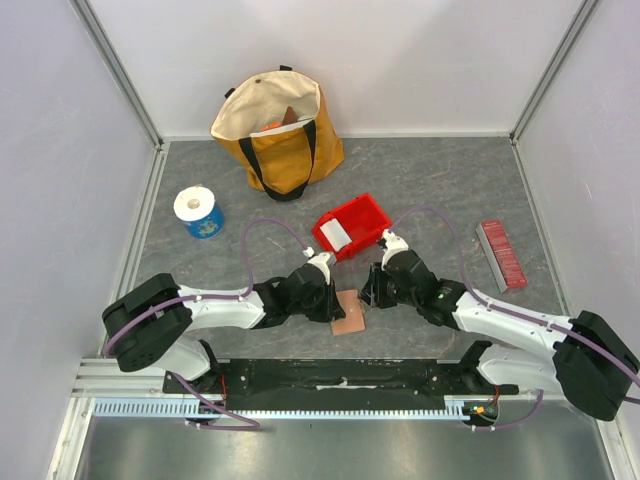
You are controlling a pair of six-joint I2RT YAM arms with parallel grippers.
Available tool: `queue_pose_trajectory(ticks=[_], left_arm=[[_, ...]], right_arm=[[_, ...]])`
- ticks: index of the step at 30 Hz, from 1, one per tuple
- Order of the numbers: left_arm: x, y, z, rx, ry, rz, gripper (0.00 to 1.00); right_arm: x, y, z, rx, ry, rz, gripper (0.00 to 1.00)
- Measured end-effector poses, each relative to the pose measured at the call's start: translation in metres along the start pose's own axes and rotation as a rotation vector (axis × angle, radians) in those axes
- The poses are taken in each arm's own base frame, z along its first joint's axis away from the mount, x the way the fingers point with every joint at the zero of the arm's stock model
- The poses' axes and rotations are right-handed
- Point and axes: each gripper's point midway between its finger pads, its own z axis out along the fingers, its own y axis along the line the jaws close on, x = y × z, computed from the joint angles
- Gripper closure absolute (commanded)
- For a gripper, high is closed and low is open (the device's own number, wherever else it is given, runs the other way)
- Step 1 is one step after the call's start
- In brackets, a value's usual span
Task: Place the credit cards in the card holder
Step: Close the card holder at the center of the board.
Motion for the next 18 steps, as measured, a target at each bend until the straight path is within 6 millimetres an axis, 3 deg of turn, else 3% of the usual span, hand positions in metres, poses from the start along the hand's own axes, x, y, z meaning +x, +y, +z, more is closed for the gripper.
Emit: queue_pose_trajectory(ticks=[7, 18], left_arm=[[-0.004, 0.001, 0.000, -0.018, -0.014, 0.001, 0.86], [-0.005, 0.002, 0.001, -0.026, -0.016, 0.007, 0.86]], right_arm=[[0.021, -0.014, -0.001, 0.035, 0.046, 0.034, 0.67], [0.027, -0.003, 0.003, -0.025, 0.077, 0.061, 0.67]])
